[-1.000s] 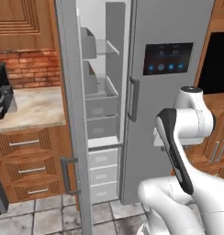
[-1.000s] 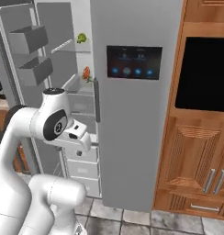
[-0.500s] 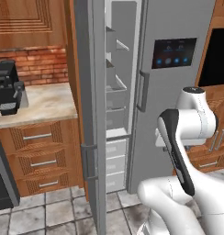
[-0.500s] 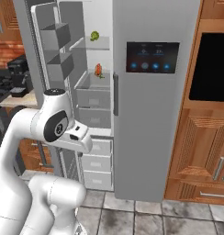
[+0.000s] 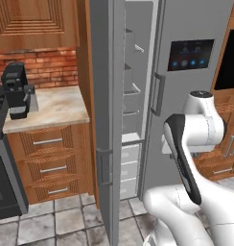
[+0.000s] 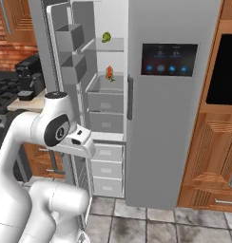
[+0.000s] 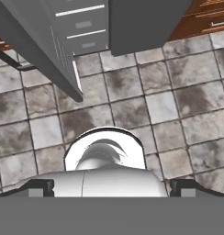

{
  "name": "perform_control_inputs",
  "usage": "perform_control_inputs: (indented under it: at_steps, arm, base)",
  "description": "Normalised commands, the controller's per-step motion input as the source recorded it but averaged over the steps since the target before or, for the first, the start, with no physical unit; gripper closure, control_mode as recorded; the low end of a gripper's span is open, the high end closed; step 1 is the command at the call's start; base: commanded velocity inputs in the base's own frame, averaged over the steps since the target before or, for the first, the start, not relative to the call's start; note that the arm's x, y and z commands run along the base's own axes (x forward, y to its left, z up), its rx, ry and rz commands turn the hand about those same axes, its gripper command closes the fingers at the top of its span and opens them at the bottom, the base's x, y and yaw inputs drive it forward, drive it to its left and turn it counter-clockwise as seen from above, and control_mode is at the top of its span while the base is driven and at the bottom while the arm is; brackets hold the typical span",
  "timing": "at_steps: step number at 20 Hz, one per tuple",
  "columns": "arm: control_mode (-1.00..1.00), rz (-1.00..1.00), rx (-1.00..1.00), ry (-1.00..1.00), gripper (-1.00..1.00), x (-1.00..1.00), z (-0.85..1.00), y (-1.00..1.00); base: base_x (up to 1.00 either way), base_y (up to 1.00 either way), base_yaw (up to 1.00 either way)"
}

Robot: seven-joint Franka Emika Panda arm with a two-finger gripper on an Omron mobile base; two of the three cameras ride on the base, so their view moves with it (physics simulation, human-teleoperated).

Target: Store the hot dog in the freezer for long-term storage. Close the freezer door after placing the cooked food.

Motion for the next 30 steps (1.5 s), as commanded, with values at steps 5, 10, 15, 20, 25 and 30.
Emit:
perform_control_inputs:
  at_steps: [5,10,15,20,25,30]
  arm:
    - [-1.00,-0.06,0.00,-0.01,-1.00,-0.04,0.00,0.11]
    - [-1.00,-0.21,-0.01,-0.26,-1.00,-0.27,0.10,0.44]
    - [-1.00,-0.30,-0.09,-0.13,-1.00,-0.07,0.25,0.64]
    - [-1.00,-0.32,-0.18,-0.15,-1.00,0.05,0.08,0.97]
    - [-1.00,-0.22,-0.22,-0.16,-1.00,0.06,0.18,0.53]
    - [-1.00,-0.22,-0.22,-0.25,-1.00,0.14,0.35,0.39]
  base:
    - [0.00,0.00,0.00]
    - [0.00,0.00,0.00]
    - [0.00,0.00,0.00]
    - [0.00,0.00,0.00]
    - [0.00,0.00,0.00]
    - [0.00,0.00,0.00]
